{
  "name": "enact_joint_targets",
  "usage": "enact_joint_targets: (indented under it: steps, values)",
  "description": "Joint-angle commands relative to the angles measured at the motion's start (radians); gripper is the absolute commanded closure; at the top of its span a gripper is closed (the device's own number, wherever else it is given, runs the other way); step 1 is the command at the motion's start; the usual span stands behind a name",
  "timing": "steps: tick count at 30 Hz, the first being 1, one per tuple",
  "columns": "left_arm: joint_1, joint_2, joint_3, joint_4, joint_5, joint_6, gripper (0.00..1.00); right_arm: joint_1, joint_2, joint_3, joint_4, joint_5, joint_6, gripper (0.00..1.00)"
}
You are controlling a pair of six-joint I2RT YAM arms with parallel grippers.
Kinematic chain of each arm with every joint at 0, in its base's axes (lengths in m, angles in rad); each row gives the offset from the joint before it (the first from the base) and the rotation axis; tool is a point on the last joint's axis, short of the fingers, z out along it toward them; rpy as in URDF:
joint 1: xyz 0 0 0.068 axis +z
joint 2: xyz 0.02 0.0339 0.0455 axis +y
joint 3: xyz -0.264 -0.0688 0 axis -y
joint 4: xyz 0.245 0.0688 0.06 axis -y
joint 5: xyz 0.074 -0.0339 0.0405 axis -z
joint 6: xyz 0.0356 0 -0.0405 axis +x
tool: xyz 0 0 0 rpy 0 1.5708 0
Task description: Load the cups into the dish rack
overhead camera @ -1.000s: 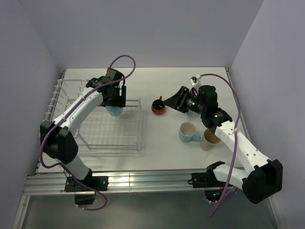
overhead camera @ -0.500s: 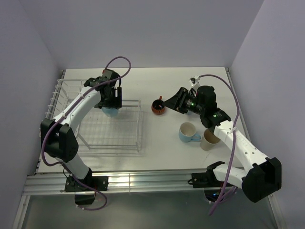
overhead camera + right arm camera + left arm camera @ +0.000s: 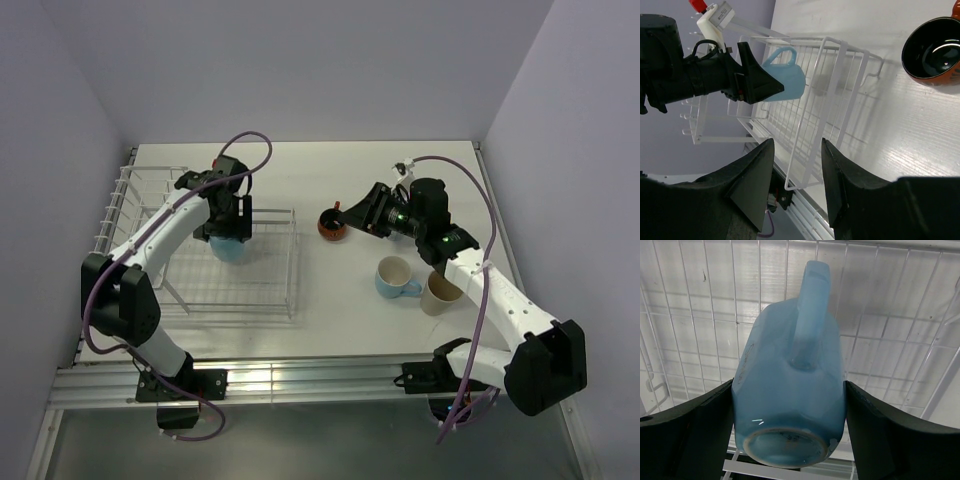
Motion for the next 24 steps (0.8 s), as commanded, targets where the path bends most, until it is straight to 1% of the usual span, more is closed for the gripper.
enact_joint_targets:
  steps: [1,7,10,14,16,17,20,24]
  values:
    - [0.005,-0.073,0.000,0.019,-0.001,-0.018,1.00,0.002,0.004,0.010,0.051,-0.013,0.005,0.50]
    - [0.012,-0.056,-0.026,0.040,-0.016,-0.026,1.00,0.004,0.010,0.008,0.049,-0.012,0.000,0.50]
    - [0.016,-0.047,-0.029,0.048,-0.027,-0.030,0.90,0.004,0.012,0.010,0.046,-0.012,-0.003,0.50]
    - [0.016,-0.042,-0.027,0.057,-0.032,-0.033,0.68,0.004,0.012,0.011,0.042,-0.010,-0.006,0.50]
    - [0.016,-0.047,-0.026,0.061,-0.035,-0.035,0.60,0.004,0.014,0.010,0.043,-0.010,-0.006,0.50]
    - [0.016,-0.047,-0.021,0.062,-0.038,-0.035,0.51,0.006,0.015,0.010,0.043,-0.010,-0.004,0.50]
    - [0.016,-0.047,-0.016,0.062,-0.043,-0.030,0.42,0.006,0.020,0.010,0.043,-0.012,-0.004,0.50]
    - [0.016,-0.041,-0.021,0.066,-0.046,-0.026,0.37,0.006,0.024,0.016,0.040,-0.012,-0.007,0.50]
